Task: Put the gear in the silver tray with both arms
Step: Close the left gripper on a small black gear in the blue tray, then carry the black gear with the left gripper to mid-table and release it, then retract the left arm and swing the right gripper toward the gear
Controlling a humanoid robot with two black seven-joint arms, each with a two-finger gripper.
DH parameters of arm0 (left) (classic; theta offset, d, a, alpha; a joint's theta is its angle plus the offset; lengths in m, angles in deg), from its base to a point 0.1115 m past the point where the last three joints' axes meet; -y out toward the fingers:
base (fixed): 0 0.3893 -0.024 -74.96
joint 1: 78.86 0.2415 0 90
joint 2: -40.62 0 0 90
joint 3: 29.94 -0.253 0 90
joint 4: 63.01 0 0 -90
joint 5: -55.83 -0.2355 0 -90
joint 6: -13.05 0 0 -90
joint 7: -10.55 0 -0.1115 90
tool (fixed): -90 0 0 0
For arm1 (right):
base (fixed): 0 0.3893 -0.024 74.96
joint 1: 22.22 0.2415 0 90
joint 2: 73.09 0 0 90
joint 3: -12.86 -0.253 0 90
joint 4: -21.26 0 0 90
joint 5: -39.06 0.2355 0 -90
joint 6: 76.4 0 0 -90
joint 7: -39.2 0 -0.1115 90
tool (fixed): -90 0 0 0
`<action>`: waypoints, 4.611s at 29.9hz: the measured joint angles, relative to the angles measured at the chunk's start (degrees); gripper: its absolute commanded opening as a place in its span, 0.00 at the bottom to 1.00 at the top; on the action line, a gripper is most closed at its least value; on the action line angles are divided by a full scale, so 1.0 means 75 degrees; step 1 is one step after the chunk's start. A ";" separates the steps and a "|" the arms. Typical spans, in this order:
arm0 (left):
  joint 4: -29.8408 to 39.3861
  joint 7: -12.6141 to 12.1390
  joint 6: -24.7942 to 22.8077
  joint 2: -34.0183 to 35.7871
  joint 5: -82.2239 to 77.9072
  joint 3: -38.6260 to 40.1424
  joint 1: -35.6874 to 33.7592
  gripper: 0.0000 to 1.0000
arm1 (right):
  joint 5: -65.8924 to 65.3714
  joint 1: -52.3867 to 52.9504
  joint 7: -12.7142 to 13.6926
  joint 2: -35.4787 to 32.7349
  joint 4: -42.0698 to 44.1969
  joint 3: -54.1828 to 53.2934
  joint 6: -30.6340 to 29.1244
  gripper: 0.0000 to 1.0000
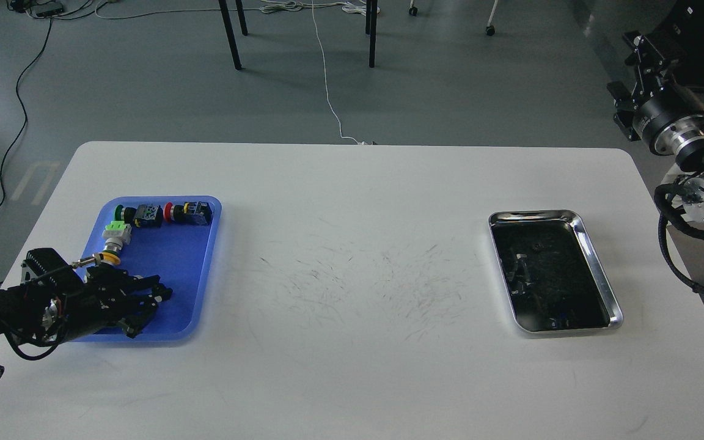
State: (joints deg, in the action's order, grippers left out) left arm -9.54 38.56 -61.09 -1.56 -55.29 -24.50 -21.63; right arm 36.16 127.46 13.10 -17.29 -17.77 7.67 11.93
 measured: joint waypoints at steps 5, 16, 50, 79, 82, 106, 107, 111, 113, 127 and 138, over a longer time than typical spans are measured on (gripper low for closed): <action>0.0035 0.0000 -0.0013 0.0047 -0.0020 -0.0010 0.0008 0.23 | 0.0000 0.0000 -0.0007 0.0002 0.0000 0.0000 0.0000 0.89; 0.0213 -0.0003 -0.0023 0.0392 -0.0003 0.0019 -0.0097 0.19 | 0.0000 -0.0008 -0.0019 0.0012 0.0011 0.0000 -0.0011 0.89; 0.1870 -0.0002 -0.2314 -0.1912 0.0503 0.0020 -0.2398 0.19 | 0.0684 -0.0158 0.0203 -0.0322 0.0001 -0.0729 0.0038 0.90; -0.0241 -0.0002 -0.2466 -0.5118 0.0508 -0.0445 -0.2381 0.19 | 0.1234 -0.0303 0.0251 0.0304 0.0199 -0.1223 0.0197 0.93; -0.0434 -0.0002 -0.2466 -0.5372 0.0511 -0.0445 -0.2381 0.20 | 0.1232 -0.0307 0.0251 0.0305 0.0224 -0.1206 0.0186 0.93; -0.1050 -0.0002 -0.2466 -0.6039 0.0520 -0.0551 -0.2304 0.27 | 0.1135 -0.0317 0.0246 0.0330 0.0234 -0.1104 0.0166 0.93; -0.1053 -0.0002 -0.2466 -0.6040 0.0520 -0.0550 -0.2290 0.28 | 0.1131 -0.0317 0.0246 0.0330 0.0235 -0.1102 0.0166 0.93; -0.1058 -0.0002 -0.2466 -0.6024 0.0520 -0.0551 -0.2269 0.29 | 0.1125 -0.0317 0.0246 0.0330 0.0235 -0.1090 0.0141 0.94; -0.1060 -0.0002 -0.2466 -0.5998 0.0520 -0.0551 -0.2266 0.31 | 0.1124 -0.0317 0.0245 0.0330 0.0235 -0.1089 0.0141 0.94; -0.1038 -0.0002 -0.2466 -0.5620 0.0890 -0.0461 -0.2329 0.55 | 0.1114 -0.0317 0.0242 0.0314 0.0225 -0.1043 0.0104 0.94; -0.0917 -0.0002 -0.2488 -0.4122 0.2964 -0.0391 -0.2825 0.79 | 0.0722 -0.0306 0.0216 0.0299 0.0125 -0.1019 0.0041 0.94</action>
State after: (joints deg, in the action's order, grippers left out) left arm -16.42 38.55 -79.75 -32.47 -33.06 -27.43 -42.81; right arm 41.58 125.16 14.72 -15.05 -16.83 0.03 12.24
